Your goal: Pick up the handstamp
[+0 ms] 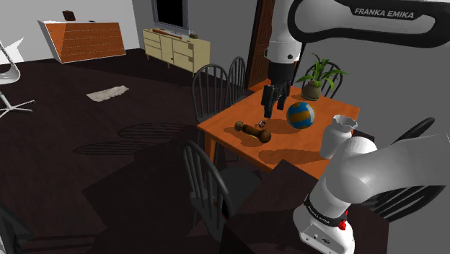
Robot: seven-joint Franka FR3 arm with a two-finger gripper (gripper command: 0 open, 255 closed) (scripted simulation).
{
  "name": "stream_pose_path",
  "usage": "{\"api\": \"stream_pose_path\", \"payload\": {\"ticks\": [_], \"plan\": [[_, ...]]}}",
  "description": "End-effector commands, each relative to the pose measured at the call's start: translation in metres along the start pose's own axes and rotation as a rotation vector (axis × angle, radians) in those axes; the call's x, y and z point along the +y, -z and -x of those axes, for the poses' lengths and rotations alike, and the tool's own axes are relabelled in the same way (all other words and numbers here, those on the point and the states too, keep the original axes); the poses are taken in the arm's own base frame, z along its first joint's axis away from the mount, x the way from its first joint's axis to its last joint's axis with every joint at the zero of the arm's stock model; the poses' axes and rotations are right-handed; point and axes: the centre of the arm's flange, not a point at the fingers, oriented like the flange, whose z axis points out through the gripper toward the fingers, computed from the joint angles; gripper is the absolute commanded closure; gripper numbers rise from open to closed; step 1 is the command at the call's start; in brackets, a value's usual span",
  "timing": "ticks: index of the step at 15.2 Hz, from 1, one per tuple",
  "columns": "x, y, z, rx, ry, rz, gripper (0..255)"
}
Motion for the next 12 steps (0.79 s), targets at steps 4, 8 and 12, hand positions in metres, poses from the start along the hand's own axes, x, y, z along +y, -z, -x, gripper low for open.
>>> {"api": "stream_pose_path", "payload": {"ticks": [4, 8, 12], "plan": [[0.024, -0.024, -0.017, 0.005, 0.002, 0.012, 0], [0.057, -0.055, -0.04, 0.013, 0.005, 0.029, 0], [0.09, -0.085, -0.063, 0.02, 0.008, 0.046, 0]]}}
